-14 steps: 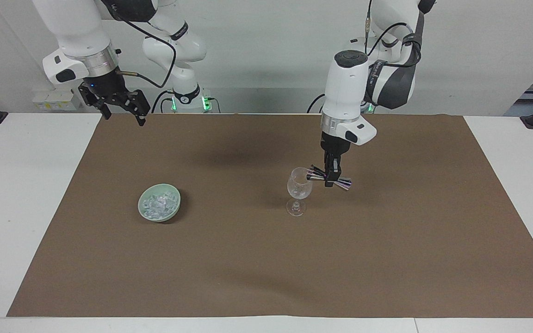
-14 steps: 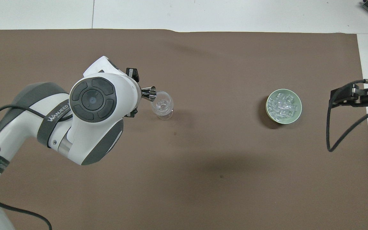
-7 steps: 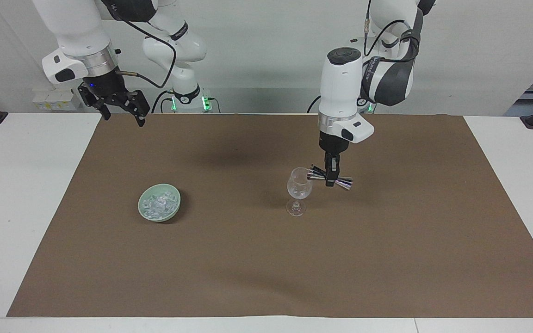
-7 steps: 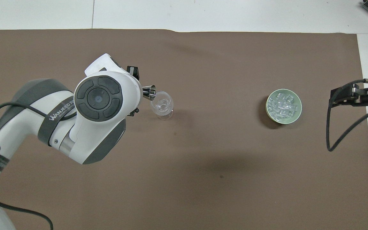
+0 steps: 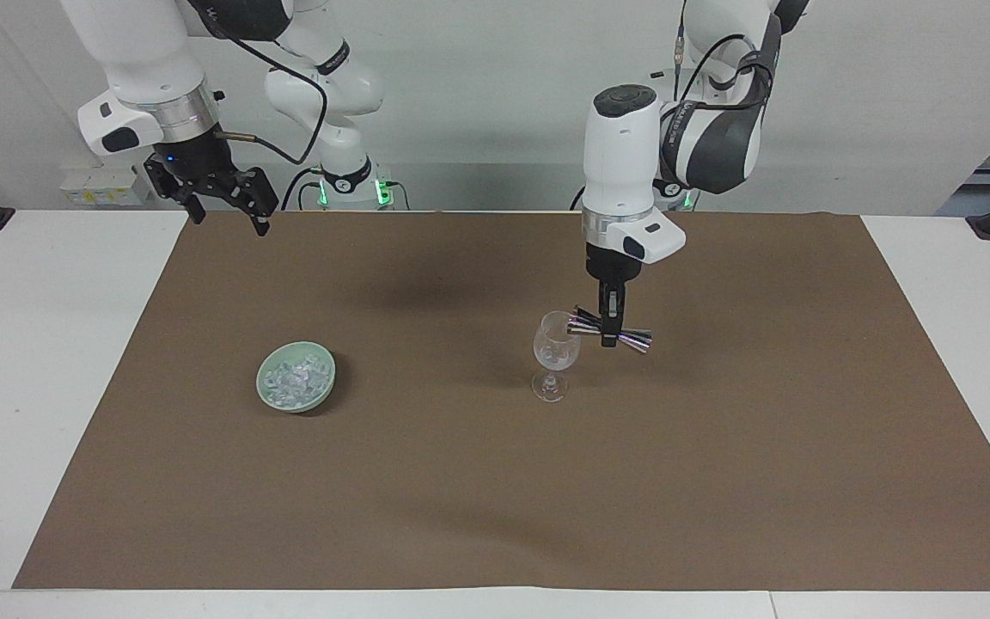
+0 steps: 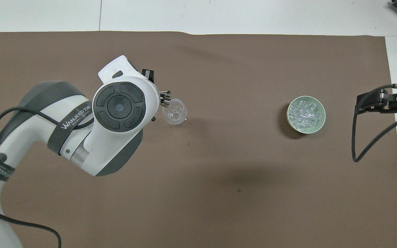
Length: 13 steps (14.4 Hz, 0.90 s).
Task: Pour wine and add ice with both arms
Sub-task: 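Tilt the bottle over the cup with the left gripper to pour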
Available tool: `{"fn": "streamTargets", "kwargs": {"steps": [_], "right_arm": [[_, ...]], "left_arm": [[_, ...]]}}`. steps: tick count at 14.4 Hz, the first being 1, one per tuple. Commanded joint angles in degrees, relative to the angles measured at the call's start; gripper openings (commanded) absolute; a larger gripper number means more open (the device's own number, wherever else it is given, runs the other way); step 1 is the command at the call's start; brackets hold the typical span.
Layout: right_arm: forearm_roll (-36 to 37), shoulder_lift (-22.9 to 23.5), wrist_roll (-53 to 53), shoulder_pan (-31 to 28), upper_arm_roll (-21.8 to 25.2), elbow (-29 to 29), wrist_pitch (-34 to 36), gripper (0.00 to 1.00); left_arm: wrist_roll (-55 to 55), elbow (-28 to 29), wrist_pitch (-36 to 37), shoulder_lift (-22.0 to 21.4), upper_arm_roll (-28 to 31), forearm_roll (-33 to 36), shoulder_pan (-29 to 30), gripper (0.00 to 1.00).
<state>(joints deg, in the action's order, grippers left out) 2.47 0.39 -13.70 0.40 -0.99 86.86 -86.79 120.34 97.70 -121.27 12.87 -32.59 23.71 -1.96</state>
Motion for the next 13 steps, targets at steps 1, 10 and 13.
{"fn": "streamTargets", "kwargs": {"steps": [1,10,13], "right_arm": [[-1.76,0.31,1.84,-0.92,-0.42,-0.12,-1.01,1.00],[-1.67,0.05,1.31,-0.84,-0.42,0.06,-1.01,1.00],[-1.67,-0.04,1.31,-0.92,-0.33,0.41,-1.01,1.00]], "left_arm": [[1.04,-1.90,2.09,0.93,0.24,1.78,-1.03,0.00],[1.04,-1.90,3.32,0.93,-0.02,4.06,-1.47,0.00],[1.12,-1.90,3.41,0.93,-0.02,3.98,-1.55,0.00]]}}
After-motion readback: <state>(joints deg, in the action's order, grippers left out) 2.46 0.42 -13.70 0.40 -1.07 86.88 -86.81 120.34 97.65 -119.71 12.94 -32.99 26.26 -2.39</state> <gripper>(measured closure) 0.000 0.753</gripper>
